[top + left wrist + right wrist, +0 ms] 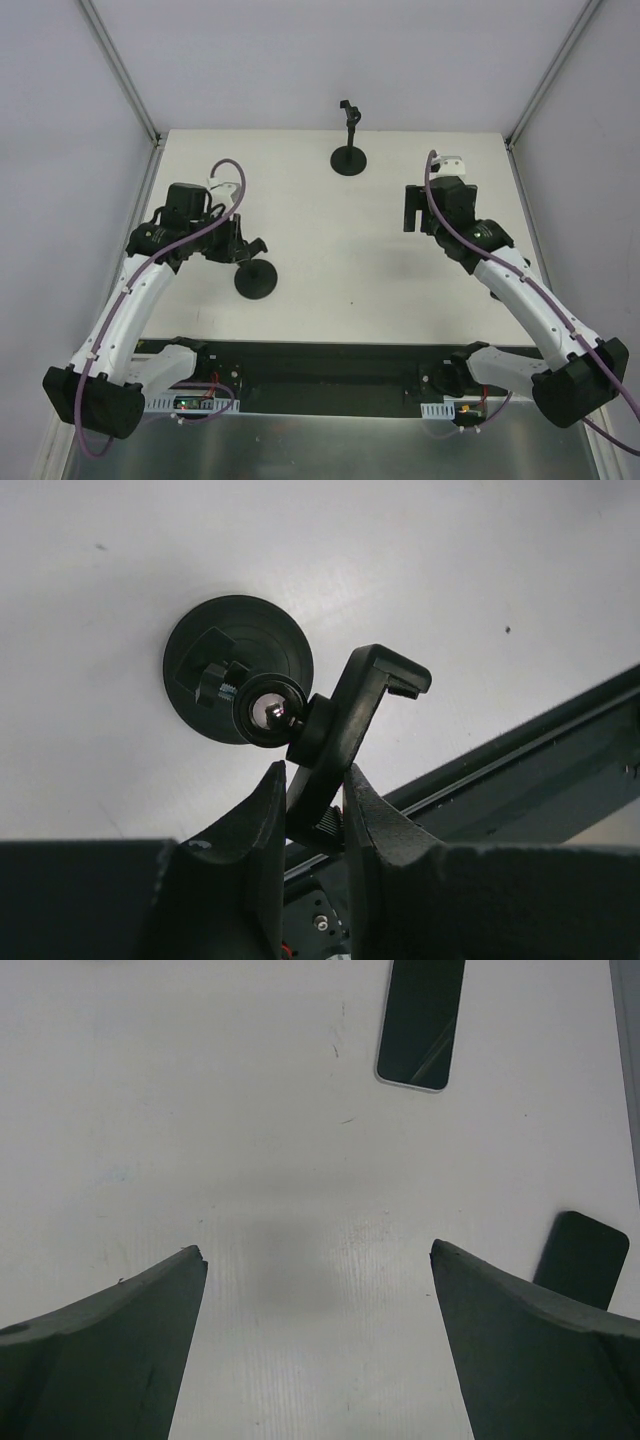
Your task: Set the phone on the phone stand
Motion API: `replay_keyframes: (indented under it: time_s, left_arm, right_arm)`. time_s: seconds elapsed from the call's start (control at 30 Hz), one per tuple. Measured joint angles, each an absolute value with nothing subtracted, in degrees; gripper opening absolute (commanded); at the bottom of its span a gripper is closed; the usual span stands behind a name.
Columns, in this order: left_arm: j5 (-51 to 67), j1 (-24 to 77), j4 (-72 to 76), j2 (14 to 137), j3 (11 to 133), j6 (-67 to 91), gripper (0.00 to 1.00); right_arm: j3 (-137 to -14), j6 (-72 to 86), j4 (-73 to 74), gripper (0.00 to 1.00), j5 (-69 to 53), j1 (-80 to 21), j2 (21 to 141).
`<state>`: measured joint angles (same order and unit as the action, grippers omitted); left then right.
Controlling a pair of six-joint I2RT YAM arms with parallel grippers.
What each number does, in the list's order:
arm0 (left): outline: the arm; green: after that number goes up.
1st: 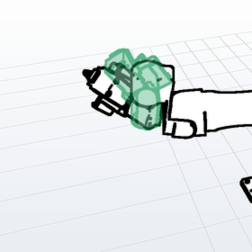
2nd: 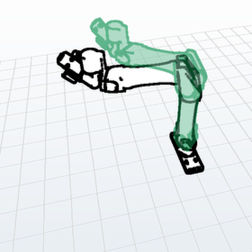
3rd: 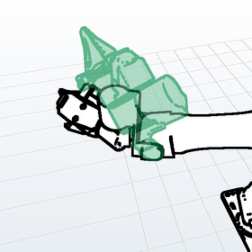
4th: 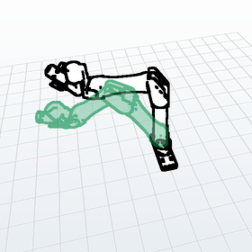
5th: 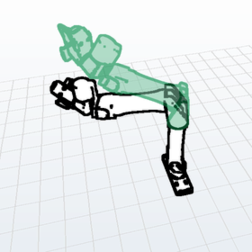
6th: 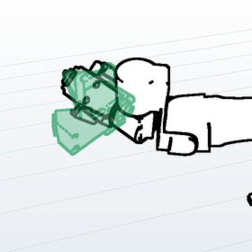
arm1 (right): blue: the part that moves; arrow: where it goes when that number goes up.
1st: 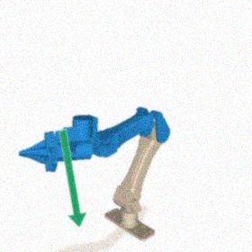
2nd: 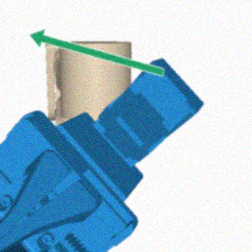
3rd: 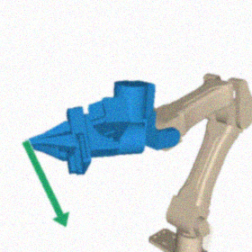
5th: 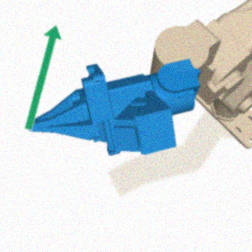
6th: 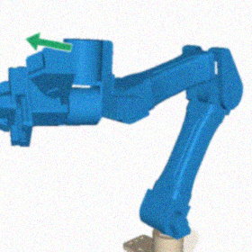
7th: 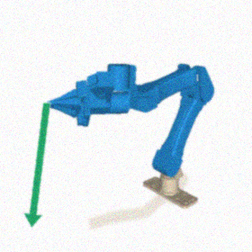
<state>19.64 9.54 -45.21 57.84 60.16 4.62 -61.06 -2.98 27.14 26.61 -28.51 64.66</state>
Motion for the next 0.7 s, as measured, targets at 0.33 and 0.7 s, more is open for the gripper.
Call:
replay_keyframes:
  time_s: [0.33,0.7]
  left_arm:
    - [18.2,23.2,-42.2,62.6,61.8,3.6,0.05]
    - [17.5,24.8,-40.5,62.4,63.0,5.1,0.99]
  right_arm:
    - [-61.1,0.6,28.3,0.97,26.6,-18.5,72.9]
    - [-77.5,-3.3,34.3,0.98,17.6,-7.4,97.6]
